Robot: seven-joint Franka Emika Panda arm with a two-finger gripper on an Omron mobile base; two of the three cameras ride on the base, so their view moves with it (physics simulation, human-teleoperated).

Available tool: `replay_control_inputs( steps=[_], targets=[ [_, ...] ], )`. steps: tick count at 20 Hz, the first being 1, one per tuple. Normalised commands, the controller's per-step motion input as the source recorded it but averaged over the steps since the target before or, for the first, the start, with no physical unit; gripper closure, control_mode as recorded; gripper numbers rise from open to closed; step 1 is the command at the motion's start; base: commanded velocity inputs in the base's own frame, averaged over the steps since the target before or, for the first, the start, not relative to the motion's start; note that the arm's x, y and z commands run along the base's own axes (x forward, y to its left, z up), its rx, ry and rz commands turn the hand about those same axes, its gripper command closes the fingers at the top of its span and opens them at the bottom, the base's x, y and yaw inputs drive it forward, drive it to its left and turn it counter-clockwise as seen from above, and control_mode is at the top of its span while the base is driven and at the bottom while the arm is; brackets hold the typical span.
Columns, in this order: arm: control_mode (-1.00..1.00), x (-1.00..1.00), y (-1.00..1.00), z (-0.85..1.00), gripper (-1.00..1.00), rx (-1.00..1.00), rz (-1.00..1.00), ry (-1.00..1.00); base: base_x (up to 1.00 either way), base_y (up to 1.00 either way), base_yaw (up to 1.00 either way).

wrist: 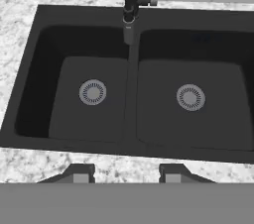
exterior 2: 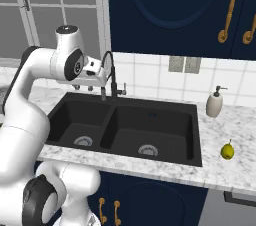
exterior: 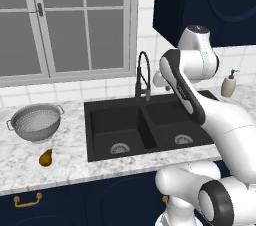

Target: Put the colander in the sink, put the pear, pear in the colander, and turn on the sink faucet and pour water over the colander.

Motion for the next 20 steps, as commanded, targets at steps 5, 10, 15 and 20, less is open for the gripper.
replay_control_inputs(
  steps=[5,10,15,20],
  targets=[
    [-1.00,-0.37,0.35,-0.19,-1.00,0.00,0.05,0.00,0.00,0.00,0.00],
    [-1.00,-0.28,0.88,-0.20,-1.00,0.02,0.03,0.00,0.00,0.00,0.00],
    [-1.00,-0.01,1.00,-0.04,-1.00,0.06,0.00,0.00,0.00,0.00,0.00],
    [-1.00,0.02,0.94,0.00,-1.00,0.11,0.00,0.00,0.00,0.00,0.00]
  ],
)
